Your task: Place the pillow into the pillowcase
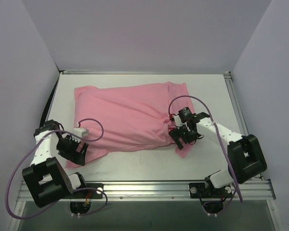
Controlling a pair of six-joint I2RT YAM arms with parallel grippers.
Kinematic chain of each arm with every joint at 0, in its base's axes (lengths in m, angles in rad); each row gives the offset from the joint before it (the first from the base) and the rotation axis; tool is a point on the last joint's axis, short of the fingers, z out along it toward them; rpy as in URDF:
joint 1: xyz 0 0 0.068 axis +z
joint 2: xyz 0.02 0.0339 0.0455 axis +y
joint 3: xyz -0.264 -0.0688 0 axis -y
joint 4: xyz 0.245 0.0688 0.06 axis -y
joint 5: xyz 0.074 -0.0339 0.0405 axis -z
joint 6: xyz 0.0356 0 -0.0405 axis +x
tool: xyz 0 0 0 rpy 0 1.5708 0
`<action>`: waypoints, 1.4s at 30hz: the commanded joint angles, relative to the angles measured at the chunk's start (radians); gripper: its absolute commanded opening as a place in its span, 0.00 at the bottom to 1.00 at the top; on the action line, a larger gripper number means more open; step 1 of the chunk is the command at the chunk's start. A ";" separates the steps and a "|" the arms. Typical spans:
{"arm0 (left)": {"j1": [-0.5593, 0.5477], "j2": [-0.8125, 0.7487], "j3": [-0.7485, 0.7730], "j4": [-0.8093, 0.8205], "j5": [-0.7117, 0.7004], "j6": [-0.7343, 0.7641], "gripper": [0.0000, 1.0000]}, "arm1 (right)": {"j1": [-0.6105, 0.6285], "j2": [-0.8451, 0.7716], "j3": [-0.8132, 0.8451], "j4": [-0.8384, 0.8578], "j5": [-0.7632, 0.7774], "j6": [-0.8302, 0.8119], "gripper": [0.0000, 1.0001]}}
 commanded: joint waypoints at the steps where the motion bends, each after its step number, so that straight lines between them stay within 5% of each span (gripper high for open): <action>1: 0.004 0.020 -0.006 0.121 -0.043 0.030 0.98 | 0.020 0.105 0.012 0.071 -0.012 0.054 0.87; 4: 0.006 0.107 -0.003 0.193 -0.073 -0.006 0.94 | 0.031 0.165 0.029 0.120 0.014 0.035 0.85; 7: 0.010 0.185 0.021 0.239 -0.067 -0.023 0.74 | 0.029 0.228 0.057 0.146 0.034 0.025 0.61; 8: 0.010 0.196 0.031 0.249 -0.058 -0.030 0.64 | 0.029 0.231 0.061 0.150 0.045 0.025 0.36; 10: 0.012 0.221 0.055 0.262 -0.032 -0.056 0.32 | 0.019 0.217 0.060 0.161 0.046 0.021 0.09; 12: 0.013 0.224 0.104 0.262 0.008 -0.078 0.00 | -0.017 0.188 0.064 0.147 0.039 0.022 0.00; 22: 0.017 0.137 0.448 0.253 0.245 -0.286 0.00 | -0.256 -0.226 0.164 0.014 -0.175 -0.056 0.00; 29: 0.041 0.072 0.699 0.261 0.341 -0.460 0.00 | -0.354 -0.315 0.423 -0.084 -0.179 -0.067 0.00; 35: 0.217 -0.004 0.915 0.288 0.480 -0.636 0.00 | -0.451 -0.406 0.682 -0.121 -0.167 -0.123 0.00; 42: 0.181 0.025 0.962 0.561 0.413 -0.804 0.00 | -0.514 -0.275 0.844 -0.055 -0.149 -0.180 0.00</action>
